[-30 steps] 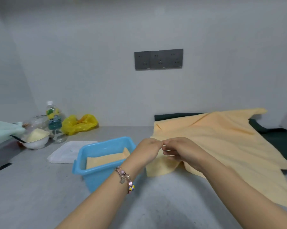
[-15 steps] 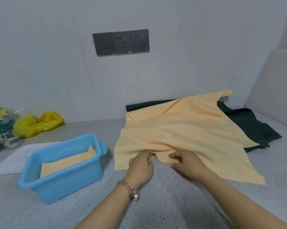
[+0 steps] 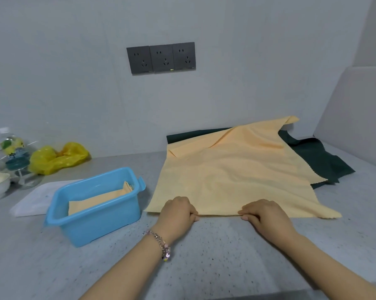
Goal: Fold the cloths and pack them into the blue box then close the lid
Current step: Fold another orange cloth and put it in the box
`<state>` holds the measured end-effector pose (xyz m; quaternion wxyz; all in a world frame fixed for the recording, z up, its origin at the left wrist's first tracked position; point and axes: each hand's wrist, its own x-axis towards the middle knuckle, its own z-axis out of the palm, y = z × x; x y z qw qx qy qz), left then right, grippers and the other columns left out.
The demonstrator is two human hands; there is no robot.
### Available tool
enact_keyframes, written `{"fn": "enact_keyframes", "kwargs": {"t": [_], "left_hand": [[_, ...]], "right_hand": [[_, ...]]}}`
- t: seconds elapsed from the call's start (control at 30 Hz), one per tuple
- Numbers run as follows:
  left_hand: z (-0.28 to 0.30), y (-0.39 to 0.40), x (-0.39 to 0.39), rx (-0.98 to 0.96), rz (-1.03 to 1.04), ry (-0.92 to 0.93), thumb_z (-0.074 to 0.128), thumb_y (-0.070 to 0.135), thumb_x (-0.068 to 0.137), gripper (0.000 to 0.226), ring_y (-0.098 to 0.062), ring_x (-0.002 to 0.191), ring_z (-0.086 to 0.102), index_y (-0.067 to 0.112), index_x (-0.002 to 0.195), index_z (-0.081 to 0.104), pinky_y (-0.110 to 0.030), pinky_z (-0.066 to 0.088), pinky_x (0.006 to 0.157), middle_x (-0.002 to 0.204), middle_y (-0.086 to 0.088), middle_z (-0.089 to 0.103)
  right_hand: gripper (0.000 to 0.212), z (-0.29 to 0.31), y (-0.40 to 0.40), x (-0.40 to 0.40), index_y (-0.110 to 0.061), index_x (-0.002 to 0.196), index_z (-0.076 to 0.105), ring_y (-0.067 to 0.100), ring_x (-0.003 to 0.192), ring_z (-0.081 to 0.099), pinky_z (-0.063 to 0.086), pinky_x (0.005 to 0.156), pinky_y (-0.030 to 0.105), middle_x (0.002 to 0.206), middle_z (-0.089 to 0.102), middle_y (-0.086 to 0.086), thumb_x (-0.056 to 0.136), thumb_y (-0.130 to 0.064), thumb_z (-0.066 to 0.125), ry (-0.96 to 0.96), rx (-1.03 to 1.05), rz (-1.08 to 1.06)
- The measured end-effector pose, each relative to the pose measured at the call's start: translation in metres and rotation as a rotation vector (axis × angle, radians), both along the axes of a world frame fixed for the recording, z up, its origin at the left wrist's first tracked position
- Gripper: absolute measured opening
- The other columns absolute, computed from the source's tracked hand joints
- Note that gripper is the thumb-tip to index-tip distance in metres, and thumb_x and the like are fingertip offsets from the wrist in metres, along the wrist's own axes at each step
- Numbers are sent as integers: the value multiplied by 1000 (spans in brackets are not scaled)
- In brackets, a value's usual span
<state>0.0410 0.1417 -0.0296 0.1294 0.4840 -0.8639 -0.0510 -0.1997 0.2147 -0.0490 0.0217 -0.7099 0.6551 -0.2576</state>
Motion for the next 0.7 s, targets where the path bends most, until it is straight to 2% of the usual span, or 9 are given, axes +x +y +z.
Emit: {"fn": "enact_keyframes", "kwargs": {"t": [0.07,0.1,0.2,0.27,0.33,0.37,0.47,0.6,0.7], "left_hand": [[5,8,3,64,-34,12,58,26,91,19,-13,95,58,15,90,74,-23,43,76,105,6,66],[8,14,4,116,-56,13,58,23,90,19,-11,87,59,12,86,74,-20,44,69,101,7,68],[22,28,6,220,-105,-92,61,24,88,20,-1,56,48,10,76,71,-14,32,48,72,11,68],[36,39,8,252,-148,-186,64,29,84,29,-10,51,37,17,59,57,-22,26,46,54,6,49],[48,49,9,305,-177,-275,64,33,83,45,-16,53,26,18,53,34,-29,19,49,54,2,30],[53,54,10,339,-183,-317,65,35,83,48,-16,52,25,17,53,32,-29,19,50,55,1,28],[65,65,15,478,-216,-426,64,42,83,49,-15,52,29,16,55,34,-29,22,52,55,3,30],[73,72,22,751,-278,-433,65,40,85,43,-12,49,31,18,54,43,-27,25,50,53,6,36],[73,66,25,755,-231,-385,64,39,86,33,-10,50,38,21,60,53,-25,30,52,55,8,44]], "right_hand": [[19,2,12,2,-21,99,74,11,100,60,40,89,23,101,71,-9,91,-30,59,55,-36,0],[21,4,23,4,-21,98,73,12,96,61,40,84,22,97,71,-9,93,-31,56,89,-21,3],[23,12,46,6,-24,98,64,15,79,59,34,62,26,84,68,-6,97,-35,44,164,41,-11],[20,24,60,9,-27,98,58,19,74,56,30,58,29,81,66,-2,98,-35,40,235,100,-29],[15,38,68,13,-31,89,54,17,69,52,30,55,28,75,62,-4,97,-34,41,260,209,3],[17,46,72,15,-33,81,51,12,65,49,30,52,24,69,57,-9,96,-34,44,251,284,30],[26,66,79,18,-34,66,48,0,62,45,31,54,16,66,50,-15,92,-35,52,172,510,113],[13,79,79,20,-35,76,57,-6,62,47,34,57,11,70,51,-23,89,-38,56,187,701,186],[19,84,71,22,-39,70,55,-7,62,46,35,58,12,68,50,-24,88,-38,58,190,722,162]]}}
